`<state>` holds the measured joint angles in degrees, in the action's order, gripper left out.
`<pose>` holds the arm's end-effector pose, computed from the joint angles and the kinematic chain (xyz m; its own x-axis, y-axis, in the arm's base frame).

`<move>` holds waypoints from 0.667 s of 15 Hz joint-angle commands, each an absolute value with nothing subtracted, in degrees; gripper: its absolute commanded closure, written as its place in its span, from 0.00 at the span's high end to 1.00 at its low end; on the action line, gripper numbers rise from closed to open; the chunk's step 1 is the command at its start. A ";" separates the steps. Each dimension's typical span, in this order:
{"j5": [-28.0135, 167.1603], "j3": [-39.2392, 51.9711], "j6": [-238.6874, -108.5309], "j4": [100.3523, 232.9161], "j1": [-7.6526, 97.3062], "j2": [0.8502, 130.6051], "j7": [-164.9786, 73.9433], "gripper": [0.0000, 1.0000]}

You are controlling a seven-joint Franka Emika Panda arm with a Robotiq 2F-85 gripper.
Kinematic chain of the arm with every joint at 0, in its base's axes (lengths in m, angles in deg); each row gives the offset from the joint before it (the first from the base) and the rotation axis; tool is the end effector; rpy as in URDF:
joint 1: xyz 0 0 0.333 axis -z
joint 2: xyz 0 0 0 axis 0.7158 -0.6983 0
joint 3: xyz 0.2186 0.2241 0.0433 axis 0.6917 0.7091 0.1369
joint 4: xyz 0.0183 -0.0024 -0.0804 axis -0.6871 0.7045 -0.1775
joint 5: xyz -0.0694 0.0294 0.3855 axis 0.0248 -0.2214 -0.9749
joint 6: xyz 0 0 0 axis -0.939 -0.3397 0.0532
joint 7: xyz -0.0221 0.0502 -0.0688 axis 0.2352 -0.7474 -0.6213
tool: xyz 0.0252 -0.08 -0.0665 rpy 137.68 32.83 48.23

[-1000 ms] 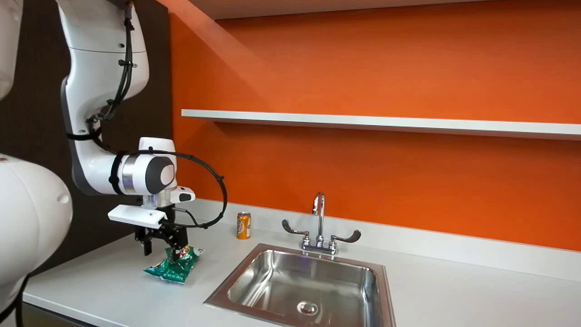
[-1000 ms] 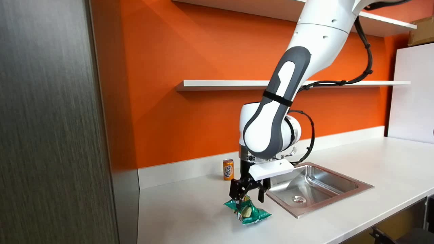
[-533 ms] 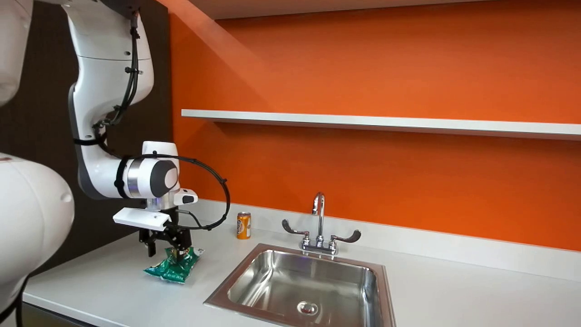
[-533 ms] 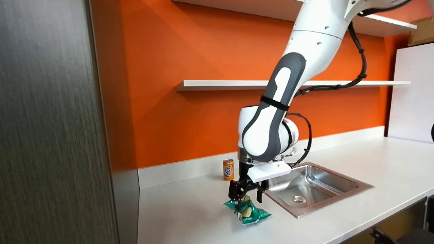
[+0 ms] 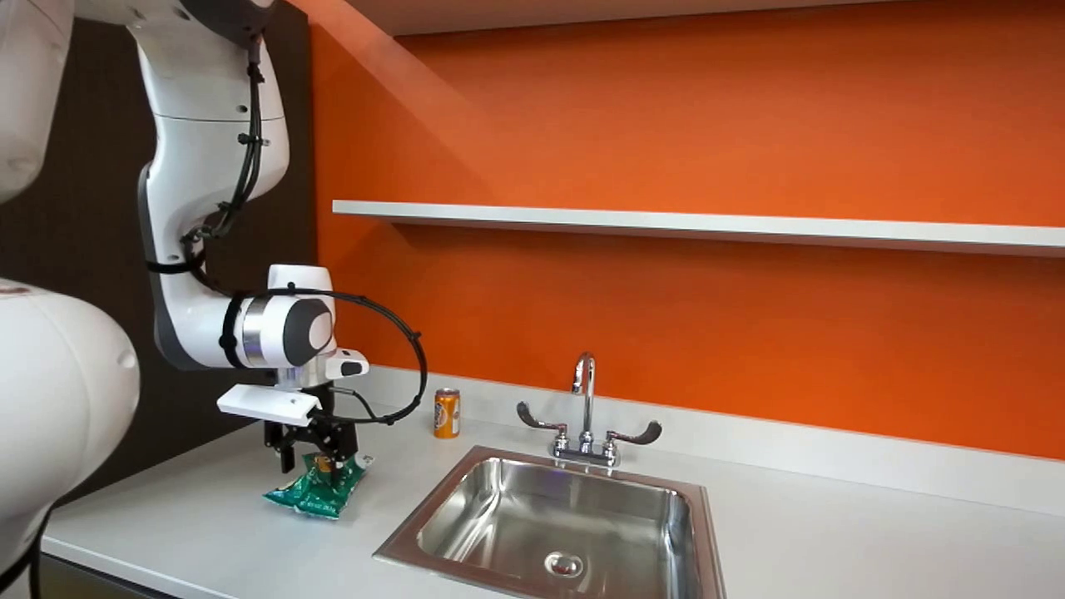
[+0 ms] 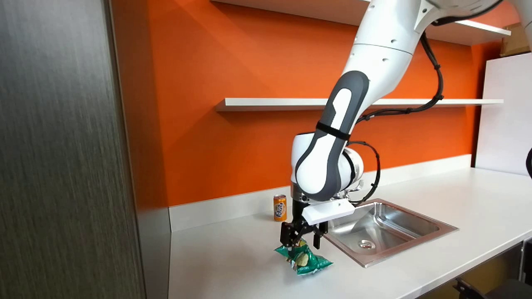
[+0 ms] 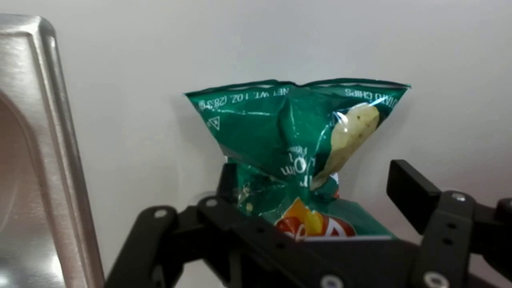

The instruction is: Put the packet on the shelf

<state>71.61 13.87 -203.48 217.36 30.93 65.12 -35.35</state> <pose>0.4483 0.1552 0.1775 0.9873 0.1403 0.0750 0.1412 -0.9899 -0.0081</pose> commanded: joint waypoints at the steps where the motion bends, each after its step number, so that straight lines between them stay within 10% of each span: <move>1: 72.77 12.56 -204.23 216.30 30.03 64.04 -34.83 0.65; 10: 72.39 12.30 -204.31 215.68 30.04 63.12 -35.10 0.00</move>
<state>71.61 13.18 -203.84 216.50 30.75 63.86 -35.35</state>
